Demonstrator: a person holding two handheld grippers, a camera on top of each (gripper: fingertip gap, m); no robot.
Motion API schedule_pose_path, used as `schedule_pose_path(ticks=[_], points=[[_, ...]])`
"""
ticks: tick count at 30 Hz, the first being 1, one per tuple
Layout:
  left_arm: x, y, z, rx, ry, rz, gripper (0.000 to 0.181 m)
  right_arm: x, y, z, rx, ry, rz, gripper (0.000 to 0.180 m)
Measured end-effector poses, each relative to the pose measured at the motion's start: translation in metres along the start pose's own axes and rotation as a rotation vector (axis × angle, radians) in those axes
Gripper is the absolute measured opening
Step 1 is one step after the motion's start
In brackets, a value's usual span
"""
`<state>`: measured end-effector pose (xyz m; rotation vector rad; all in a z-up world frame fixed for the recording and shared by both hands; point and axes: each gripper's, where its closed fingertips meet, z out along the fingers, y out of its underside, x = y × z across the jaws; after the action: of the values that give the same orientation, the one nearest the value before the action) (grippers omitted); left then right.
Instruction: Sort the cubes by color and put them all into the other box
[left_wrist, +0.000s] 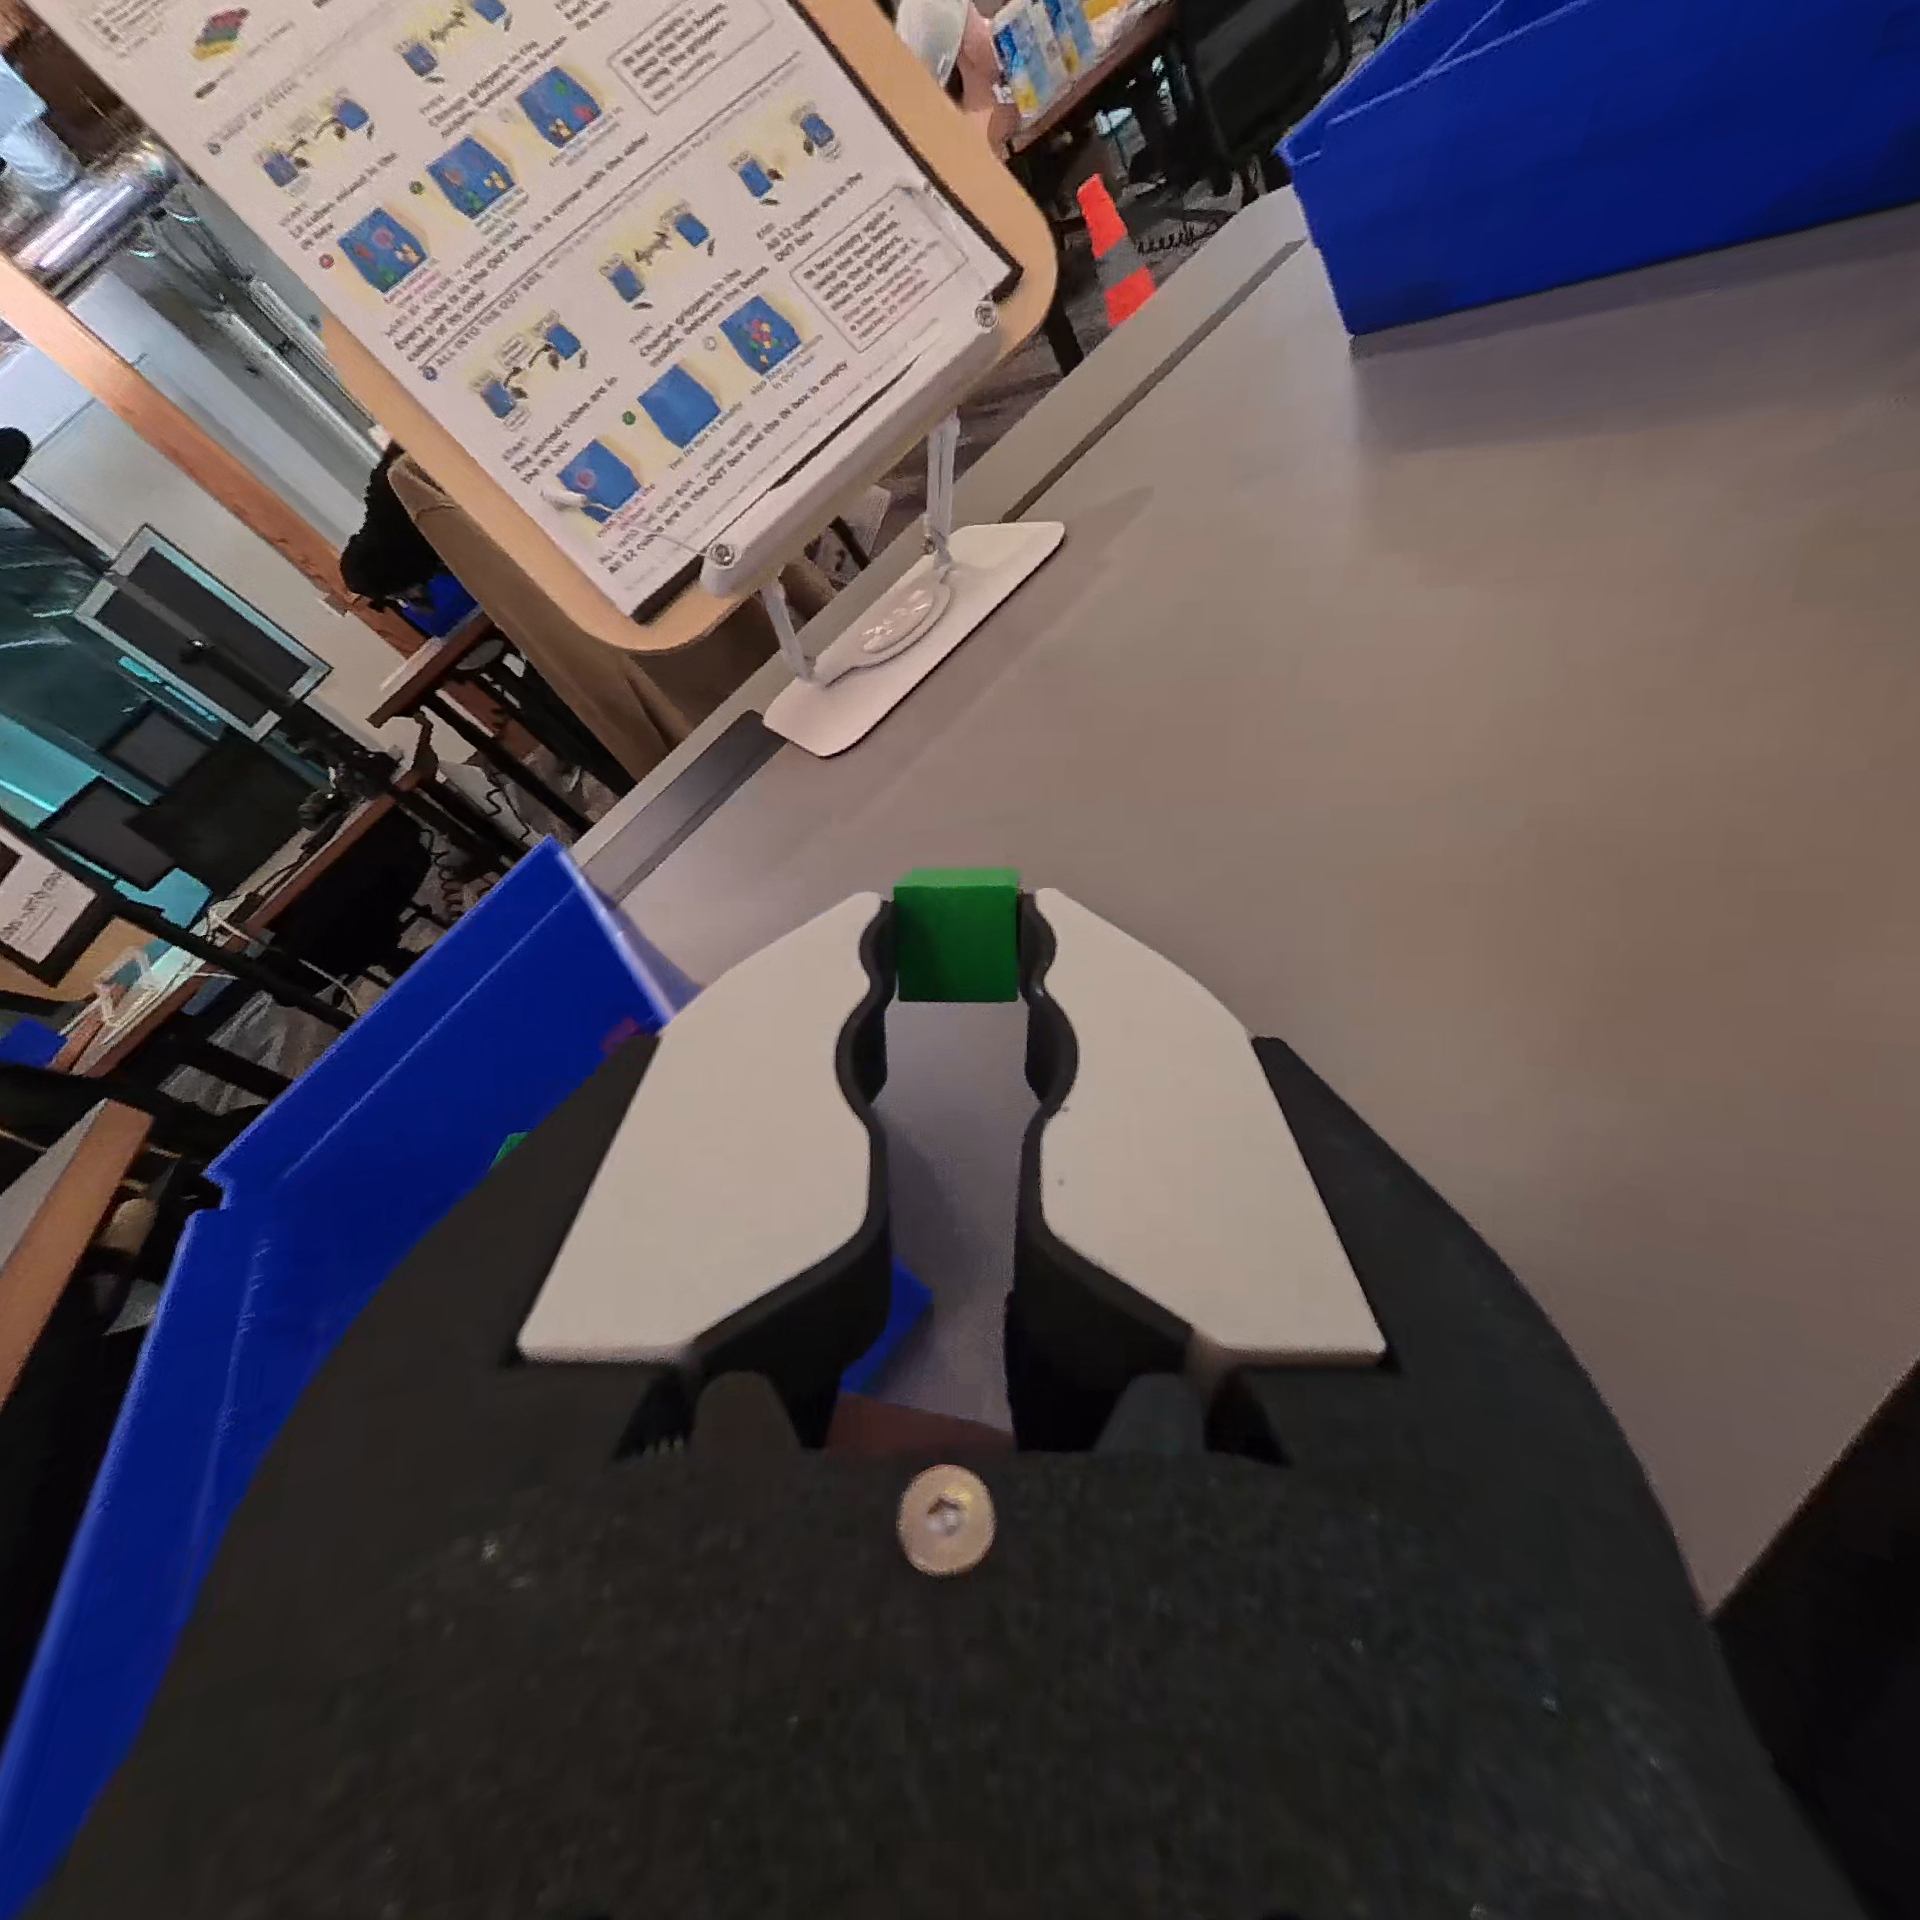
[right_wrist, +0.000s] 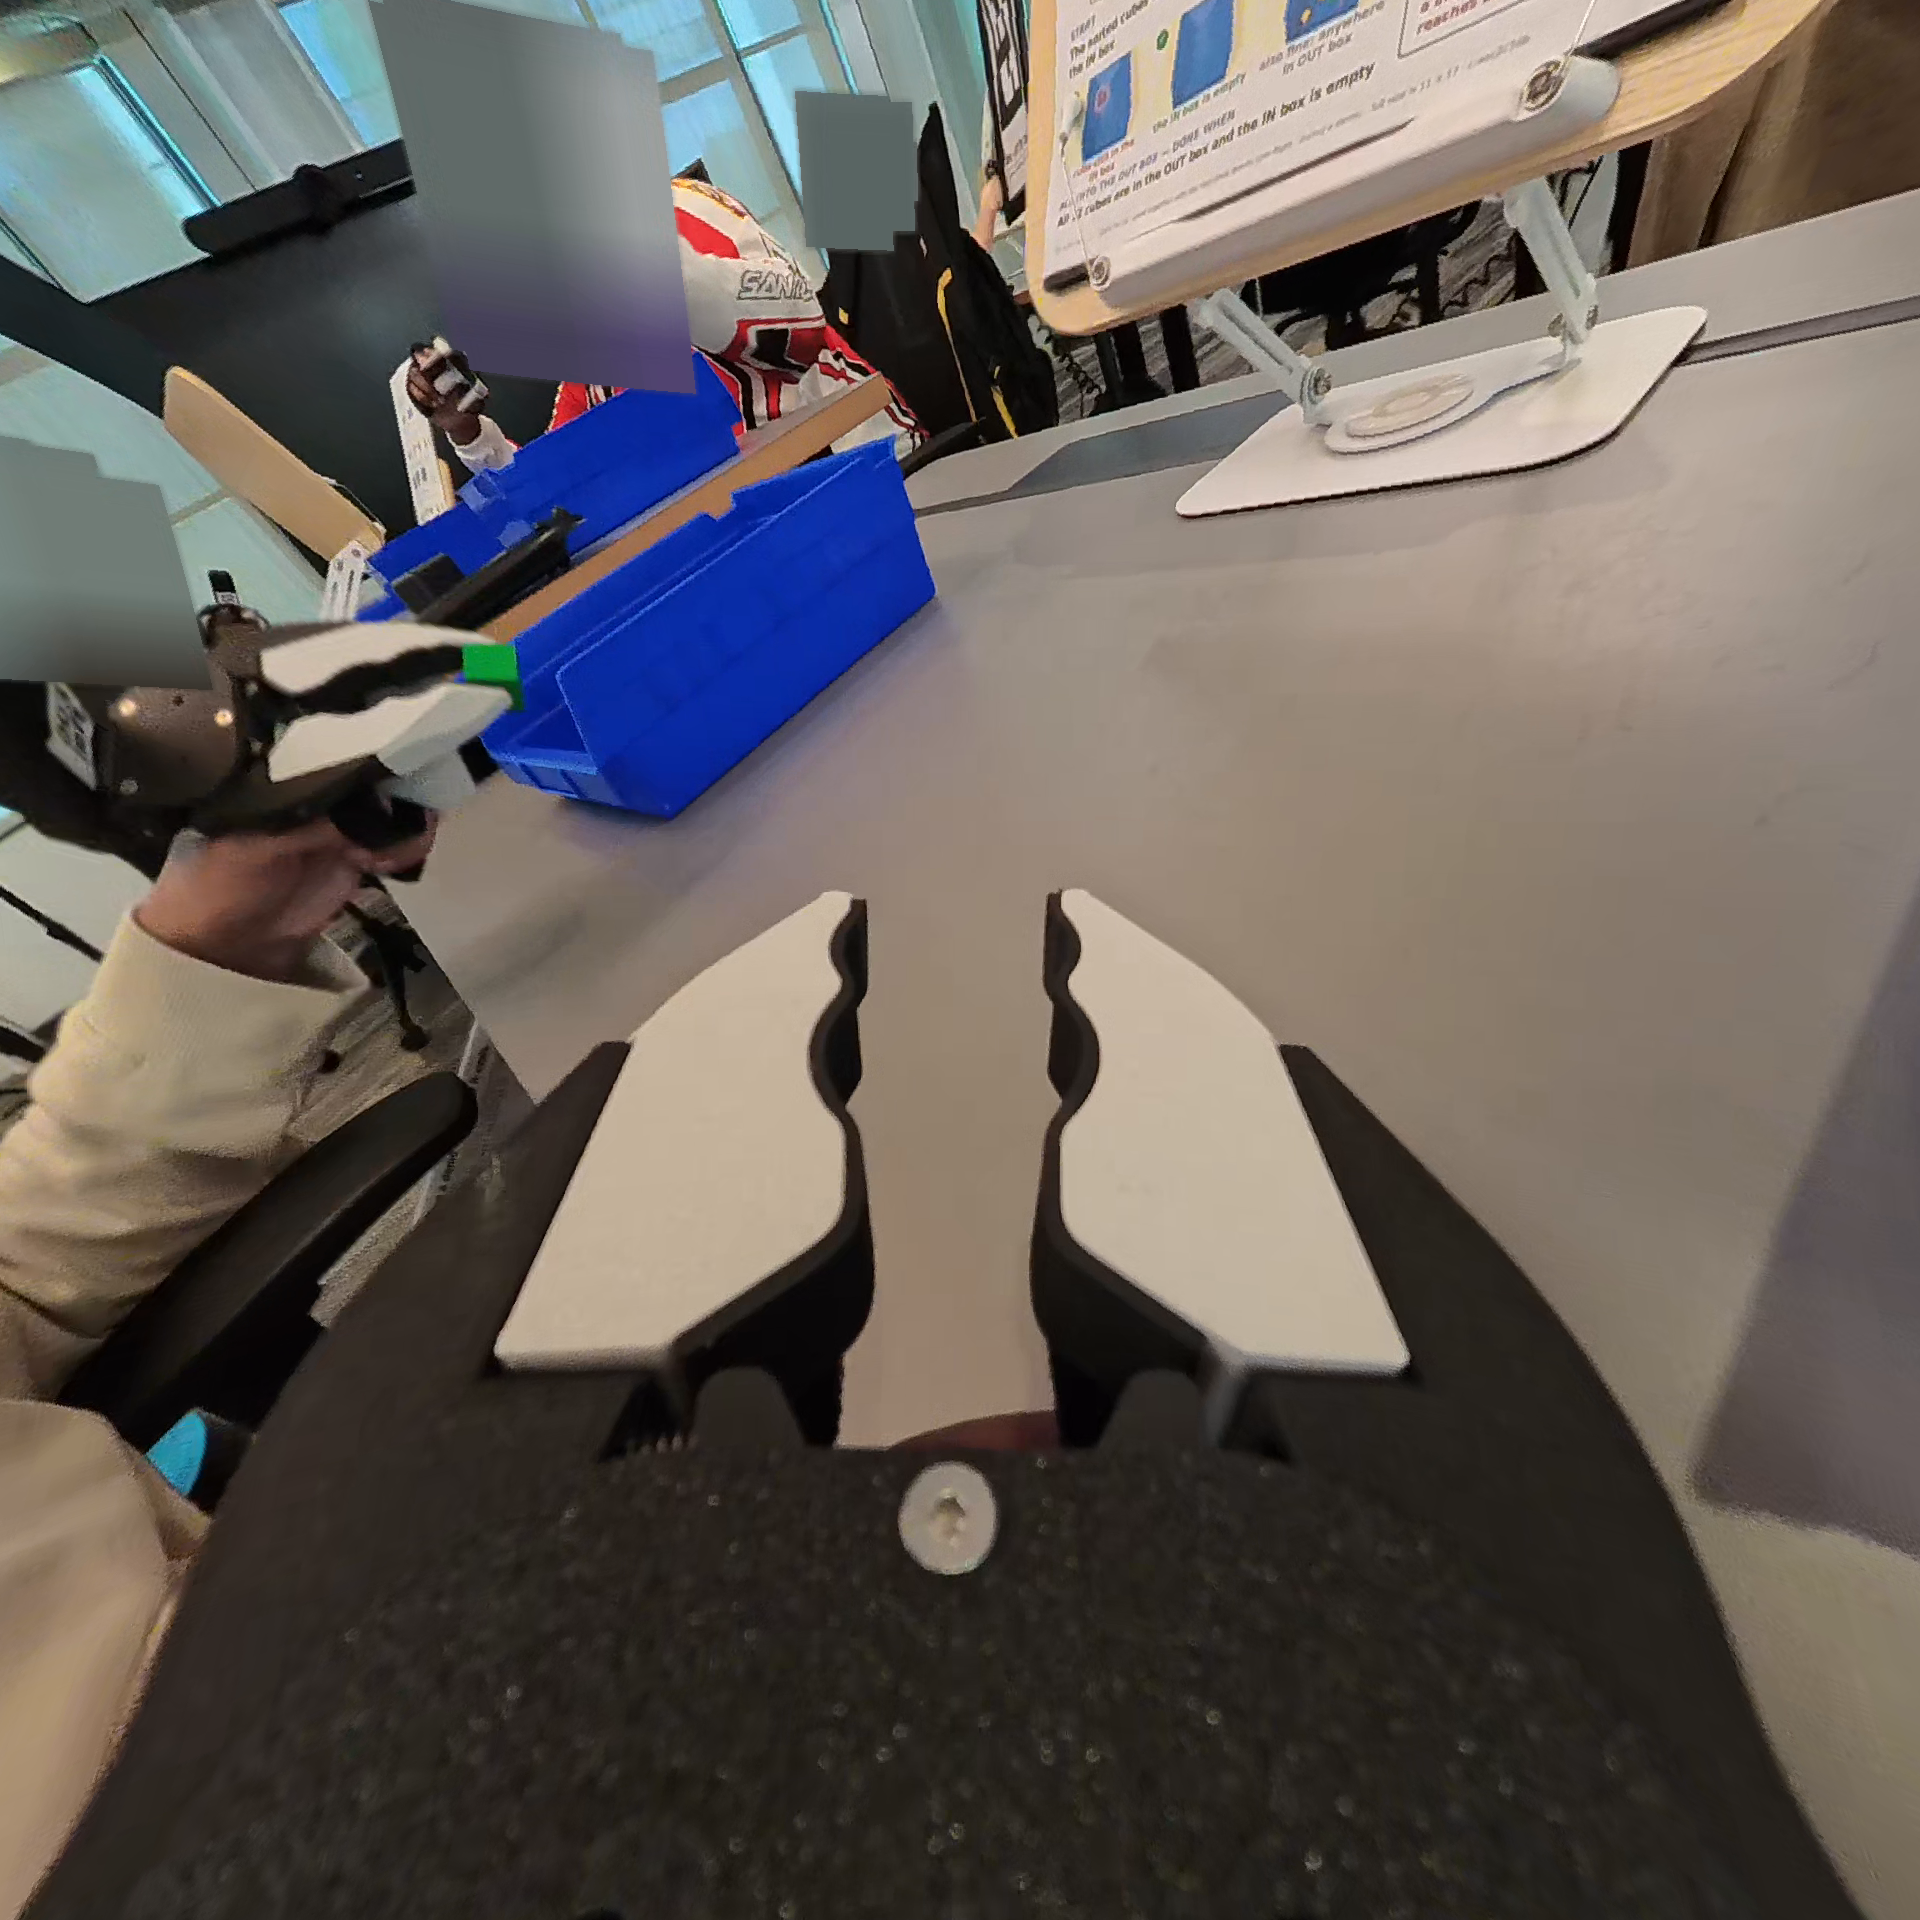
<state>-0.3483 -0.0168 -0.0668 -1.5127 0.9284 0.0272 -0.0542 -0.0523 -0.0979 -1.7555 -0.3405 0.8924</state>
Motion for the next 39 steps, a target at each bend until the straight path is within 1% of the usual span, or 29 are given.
schedule_pose_path(ticks=[3,5,7,9,11,12,14,17,18,19,22,24,26,27,28,30,32,33,35,37,38,39], points=[[0.016,-0.011,0.007,0.041,0.072,-0.013,0.022,-0.009,-0.013,0.016,-0.022,-0.084,0.037,0.036],[0.026,-0.034,0.014,0.127,0.156,-0.038,0.022,-0.026,-0.021,0.032,-0.062,-0.198,0.095,0.039],[0.045,-0.071,0.018,0.283,0.305,-0.046,0.022,-0.054,-0.030,0.047,-0.105,-0.412,0.264,0.041],[0.062,-0.104,0.022,0.415,0.440,-0.049,0.022,-0.086,-0.047,0.056,-0.130,-0.696,0.536,0.044],[0.076,-0.127,0.029,0.502,0.538,-0.059,0.022,-0.108,-0.060,0.062,-0.153,-0.928,0.758,0.043],[0.082,-0.135,0.034,0.523,0.573,-0.066,0.022,-0.116,-0.061,0.066,-0.172,-0.995,0.817,0.044],[0.094,-0.141,0.043,0.530,0.625,-0.070,0.022,-0.126,-0.055,0.076,-0.193,-1.032,0.855,0.046],[0.113,-0.141,0.050,0.540,0.668,-0.040,0.022,-0.127,-0.046,0.083,-0.205,-1.026,0.871,0.047],[0.118,-0.139,0.053,0.535,0.666,-0.029,0.022,-0.124,-0.045,0.082,-0.195,-1.029,0.874,0.031],[0.121,-0.137,0.056,0.522,0.658,-0.019,0.022,-0.121,-0.041,0.082,-0.202,-1.026,0.861,0.022],[0.129,-0.127,0.059,0.455,0.643,-0.017,0.022,-0.111,-0.031,0.081,-0.210,-0.967,0.838,0.022],[0.125,-0.126,0.054,0.427,0.606,-0.033,0.028,-0.107,-0.031,0.076,-0.198,-0.963,0.850,0.022],[0.111,-0.125,0.047,0.407,0.550,-0.110,0.035,-0.099,-0.031,0.068,-0.176,-0.918,0.806,0.022],[0.099,-0.119,0.046,0.373,0.504,-0.170,0.035,-0.094,-0.031,0.063,-0.164,-0.873,0.757,0.022],[0.087,-0.110,0.047,0.321,0.452,-0.249,0.040,-0.087,-0.029,0.059,-0.153,-0.814,0.691,0.022],[0.068,-0.088,0.047,0.224,0.374,-0.443,0.049,-0.073,-0.026,0.050,-0.122,-0.670,0.514,0.022],[0.059,-0.069,0.042,0.186,0.312,-0.602,0.049,-0.053,-0.021,0.041,-0.075,-0.473,0.307,0.022],[0.056,-0.058,0.040,0.169,0.263,-0.655,0.044,-0.040,-0.020,0.035,-0.046,-0.357,0.192,0.022],[0.054,-0.036,0.037,0.114,0.168,-0.703,0.040,-0.015,-0.021,0.018,0.020,-0.101,-0.044,0.022],[0.059,-0.020,0.037,0.059,0.120,-0.696,0.040,0.006,-0.023,-0.002,0.065,0.132,-0.229,0.022],[0.062,-0.017,0.037,0.046,0.117,-0.684,0.040,0.014,-0.023,-0.010,0.071,0.217,-0.294,0.022],[0.067,-0.017,0.038,0.041,0.131,-0.670,0.039,0.019,-0.021,-0.015,0.064,0.267,-0.342,0.022]])
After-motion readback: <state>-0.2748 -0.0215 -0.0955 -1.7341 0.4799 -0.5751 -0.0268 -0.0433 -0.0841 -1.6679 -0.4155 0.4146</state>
